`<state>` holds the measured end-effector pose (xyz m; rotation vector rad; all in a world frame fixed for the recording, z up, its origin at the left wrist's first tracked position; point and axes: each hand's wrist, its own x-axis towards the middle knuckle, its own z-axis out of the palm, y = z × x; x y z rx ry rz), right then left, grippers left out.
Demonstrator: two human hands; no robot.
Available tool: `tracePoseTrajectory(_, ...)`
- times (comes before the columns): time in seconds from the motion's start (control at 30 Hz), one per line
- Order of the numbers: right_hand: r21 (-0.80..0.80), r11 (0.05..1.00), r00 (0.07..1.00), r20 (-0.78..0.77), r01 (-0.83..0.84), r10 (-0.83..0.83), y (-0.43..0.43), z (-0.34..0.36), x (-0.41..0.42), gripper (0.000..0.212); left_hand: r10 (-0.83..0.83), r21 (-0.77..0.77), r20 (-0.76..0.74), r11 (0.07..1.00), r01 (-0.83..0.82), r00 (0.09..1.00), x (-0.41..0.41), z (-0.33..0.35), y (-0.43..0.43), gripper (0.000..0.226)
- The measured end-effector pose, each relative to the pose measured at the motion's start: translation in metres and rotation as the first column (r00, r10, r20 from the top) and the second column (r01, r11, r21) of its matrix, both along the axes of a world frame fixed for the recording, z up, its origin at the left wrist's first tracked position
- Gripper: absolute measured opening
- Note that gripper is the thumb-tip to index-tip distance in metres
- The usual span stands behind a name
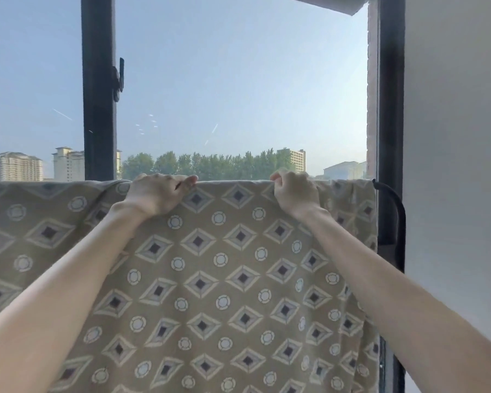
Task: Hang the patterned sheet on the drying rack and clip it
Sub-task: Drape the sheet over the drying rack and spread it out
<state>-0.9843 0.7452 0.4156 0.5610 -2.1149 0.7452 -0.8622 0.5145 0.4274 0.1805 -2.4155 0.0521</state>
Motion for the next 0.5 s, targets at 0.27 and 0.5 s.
tracePoseTrajectory(0.27, 0.09, 0.917, 0.912, -0.108, -0.388, 0.396, -0.089, -0.005, 0.053, 0.025, 0.021, 0.087, -0.085, 0.996, -0.014, 0.996, 0.034, 0.001, -0.046, 0.051)
tracePoseTrajectory(0.5, 0.189, 0.792, 0.8, -0.048, -0.58, 0.598, -0.187, -0.002, 0.111, 0.026, 0.034, 0.137, -0.078, 0.99, -0.023, 0.996, 0.09, -0.004, -0.159, 0.057)
